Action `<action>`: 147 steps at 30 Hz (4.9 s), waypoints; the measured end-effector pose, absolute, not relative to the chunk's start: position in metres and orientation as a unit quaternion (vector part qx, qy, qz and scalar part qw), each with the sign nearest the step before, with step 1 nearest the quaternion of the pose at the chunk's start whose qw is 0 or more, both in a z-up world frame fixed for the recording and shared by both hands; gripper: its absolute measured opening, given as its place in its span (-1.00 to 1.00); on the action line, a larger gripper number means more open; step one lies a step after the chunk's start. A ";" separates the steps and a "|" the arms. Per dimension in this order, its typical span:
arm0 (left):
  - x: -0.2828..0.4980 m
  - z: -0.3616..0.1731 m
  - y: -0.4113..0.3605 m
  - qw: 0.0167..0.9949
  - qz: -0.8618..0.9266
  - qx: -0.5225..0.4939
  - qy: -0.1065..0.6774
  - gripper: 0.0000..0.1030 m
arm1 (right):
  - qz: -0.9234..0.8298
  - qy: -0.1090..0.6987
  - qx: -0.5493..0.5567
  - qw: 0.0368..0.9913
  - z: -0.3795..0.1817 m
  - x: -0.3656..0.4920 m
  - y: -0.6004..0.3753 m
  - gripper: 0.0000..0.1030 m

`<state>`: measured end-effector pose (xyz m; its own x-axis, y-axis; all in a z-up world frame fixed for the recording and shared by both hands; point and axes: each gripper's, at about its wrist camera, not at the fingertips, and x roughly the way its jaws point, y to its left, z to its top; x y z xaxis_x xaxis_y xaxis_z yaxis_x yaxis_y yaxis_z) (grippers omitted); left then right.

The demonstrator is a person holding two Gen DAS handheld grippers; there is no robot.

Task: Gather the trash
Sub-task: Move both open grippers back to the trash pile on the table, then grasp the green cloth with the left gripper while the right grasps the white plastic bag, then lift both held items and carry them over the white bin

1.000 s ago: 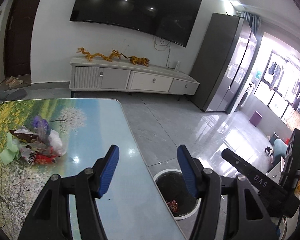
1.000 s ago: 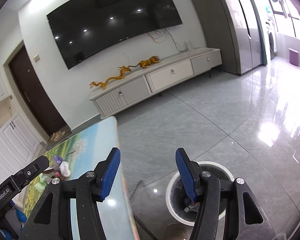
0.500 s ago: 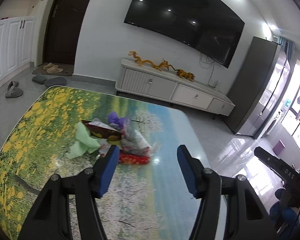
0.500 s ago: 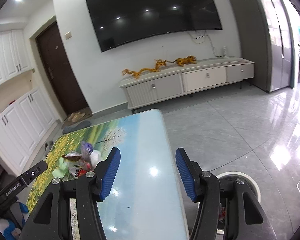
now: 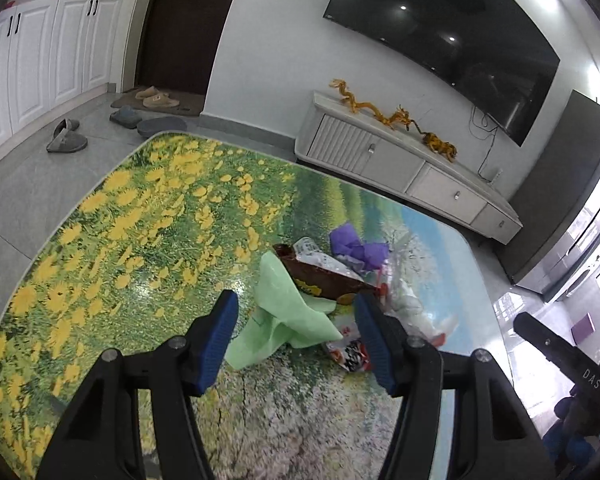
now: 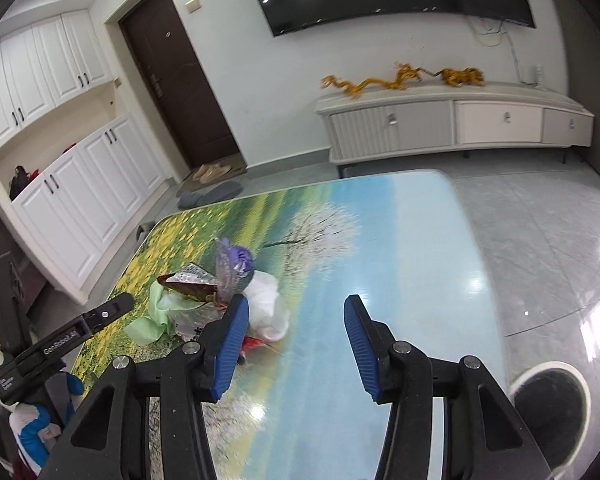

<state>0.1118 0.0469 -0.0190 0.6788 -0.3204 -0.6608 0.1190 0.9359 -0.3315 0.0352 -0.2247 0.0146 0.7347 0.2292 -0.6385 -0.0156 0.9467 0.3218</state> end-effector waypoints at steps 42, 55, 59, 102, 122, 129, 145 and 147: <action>0.125 -0.062 0.051 0.883 -0.131 -0.150 0.424 -0.29 | 0.160 0.442 0.122 0.874 -0.047 0.043 -0.209 -0.32; 0.121 -0.058 0.043 0.889 -0.139 -0.130 0.417 -0.31 | 0.153 0.438 0.073 0.883 -0.046 0.034 -0.201 -0.25; 0.121 -0.059 0.044 0.888 -0.138 -0.135 0.417 -0.31 | 0.159 0.438 0.068 0.882 -0.047 0.029 -0.202 -0.25; 0.064 0.012 0.062 0.910 -0.151 -0.171 0.347 -0.52 | 0.107 0.350 0.143 0.920 0.014 -0.031 -0.243 -0.79; -0.010 0.110 0.040 0.929 -0.191 -0.166 0.269 -0.52 | 0.046 0.230 0.168 0.957 0.094 -0.135 -0.286 -0.79; -0.021 0.123 -0.028 0.919 -0.250 -0.137 0.272 -0.52 | -0.018 0.210 0.183 0.960 0.097 -0.170 -0.332 -0.79; -0.028 0.055 -0.275 0.843 -0.383 0.006 0.378 -0.50 | -0.141 0.287 0.264 0.910 0.007 -0.197 -0.445 -0.79; -0.027 0.038 -0.299 0.831 -0.389 0.017 0.398 -0.49 | -0.148 0.305 0.276 0.900 -0.010 -0.196 -0.457 -0.79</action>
